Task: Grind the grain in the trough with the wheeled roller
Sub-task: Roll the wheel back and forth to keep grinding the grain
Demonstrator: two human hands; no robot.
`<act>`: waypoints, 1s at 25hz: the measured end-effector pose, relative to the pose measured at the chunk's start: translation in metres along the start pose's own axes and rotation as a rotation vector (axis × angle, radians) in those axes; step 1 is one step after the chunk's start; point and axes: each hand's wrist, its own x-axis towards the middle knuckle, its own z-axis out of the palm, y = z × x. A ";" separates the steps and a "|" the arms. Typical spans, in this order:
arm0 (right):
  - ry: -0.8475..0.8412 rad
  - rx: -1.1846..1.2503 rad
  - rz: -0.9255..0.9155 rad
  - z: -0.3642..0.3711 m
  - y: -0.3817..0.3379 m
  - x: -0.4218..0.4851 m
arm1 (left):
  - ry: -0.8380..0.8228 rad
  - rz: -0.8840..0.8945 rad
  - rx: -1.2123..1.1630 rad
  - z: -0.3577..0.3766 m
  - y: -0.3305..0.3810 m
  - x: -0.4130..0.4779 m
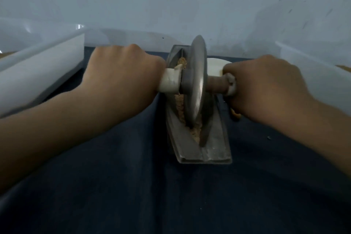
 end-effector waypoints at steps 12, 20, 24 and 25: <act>-0.004 -0.049 -0.068 0.003 -0.004 0.016 | 0.018 -0.019 -0.080 0.012 0.005 -0.001; -0.173 0.054 0.184 0.035 -0.014 0.061 | -0.018 -0.064 -0.011 0.033 0.011 0.055; -0.209 0.077 0.170 0.031 -0.011 0.047 | -0.085 -0.015 0.018 0.018 0.010 0.053; -0.167 0.047 0.105 0.024 -0.008 0.039 | -0.060 -0.008 -0.003 0.017 0.008 0.035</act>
